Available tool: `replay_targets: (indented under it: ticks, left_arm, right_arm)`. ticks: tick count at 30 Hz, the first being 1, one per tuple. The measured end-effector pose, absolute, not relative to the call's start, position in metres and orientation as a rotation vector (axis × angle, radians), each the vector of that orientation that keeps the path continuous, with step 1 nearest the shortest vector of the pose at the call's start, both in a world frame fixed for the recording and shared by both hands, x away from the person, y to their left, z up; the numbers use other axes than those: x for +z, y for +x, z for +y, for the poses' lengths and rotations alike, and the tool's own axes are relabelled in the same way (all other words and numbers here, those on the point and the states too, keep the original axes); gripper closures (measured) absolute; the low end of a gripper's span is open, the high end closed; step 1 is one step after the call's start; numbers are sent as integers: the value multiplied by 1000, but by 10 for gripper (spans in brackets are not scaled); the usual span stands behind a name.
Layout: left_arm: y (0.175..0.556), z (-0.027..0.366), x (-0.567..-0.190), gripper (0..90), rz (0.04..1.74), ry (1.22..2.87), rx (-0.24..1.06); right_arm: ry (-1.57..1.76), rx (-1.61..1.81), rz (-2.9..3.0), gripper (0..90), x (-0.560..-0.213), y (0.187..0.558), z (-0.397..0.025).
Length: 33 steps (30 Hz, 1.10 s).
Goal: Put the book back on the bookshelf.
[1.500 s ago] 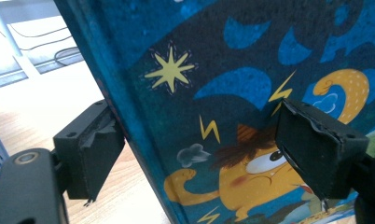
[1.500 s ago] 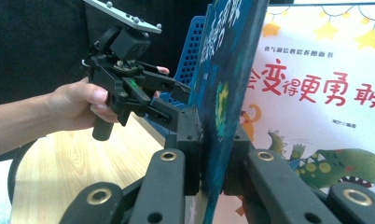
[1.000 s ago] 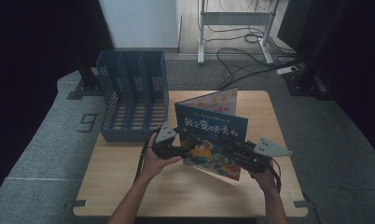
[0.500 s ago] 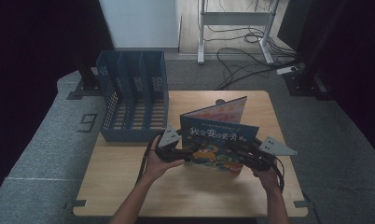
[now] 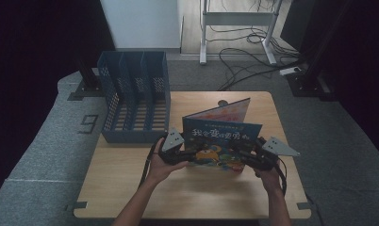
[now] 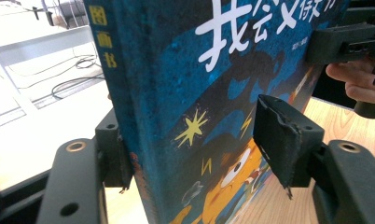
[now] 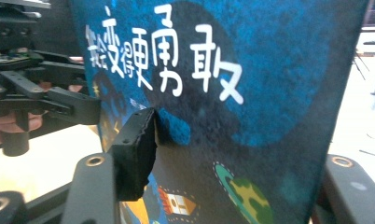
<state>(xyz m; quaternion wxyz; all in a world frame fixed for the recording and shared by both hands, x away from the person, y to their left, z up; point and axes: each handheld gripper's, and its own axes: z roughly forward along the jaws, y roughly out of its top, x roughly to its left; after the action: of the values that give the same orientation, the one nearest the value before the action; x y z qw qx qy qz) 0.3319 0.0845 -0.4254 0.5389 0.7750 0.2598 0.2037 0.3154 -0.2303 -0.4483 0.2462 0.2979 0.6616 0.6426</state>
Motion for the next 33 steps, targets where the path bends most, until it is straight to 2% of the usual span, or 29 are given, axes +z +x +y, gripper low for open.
replay_targets:
  ticks: [10,16,23,33]
  left_arm:
    - [328,87,-429,485,617,1803,479]
    - [329,84,-429,457,611,1805,486]
    - [328,80,-433,488,607,1800,485]
    - [324,79,-434,519,586,1792,481]
  right_arm:
    - [851,1745,1781,341,-451,319,-234]
    - [863,1775,1777,372,-452,320,-235]
    - [935,1803,1715,336,-455,322,-243]
    - [951,1808,1691,339,-458,323,-243]
